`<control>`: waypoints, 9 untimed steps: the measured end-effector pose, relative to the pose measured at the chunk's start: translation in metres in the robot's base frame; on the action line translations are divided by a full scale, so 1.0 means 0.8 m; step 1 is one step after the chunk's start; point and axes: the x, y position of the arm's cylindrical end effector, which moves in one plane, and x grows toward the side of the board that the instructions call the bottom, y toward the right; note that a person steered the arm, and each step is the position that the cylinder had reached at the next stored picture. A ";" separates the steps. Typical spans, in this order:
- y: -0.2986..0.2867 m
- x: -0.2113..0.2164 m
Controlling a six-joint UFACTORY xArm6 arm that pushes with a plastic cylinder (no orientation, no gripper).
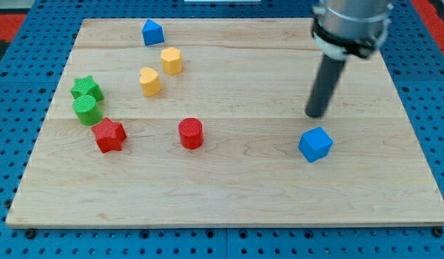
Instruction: Push the yellow hexagon to the center of the board
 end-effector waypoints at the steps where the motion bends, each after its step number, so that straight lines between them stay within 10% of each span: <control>1: -0.087 -0.109; 5: -0.368 -0.135; 9: -0.065 -0.100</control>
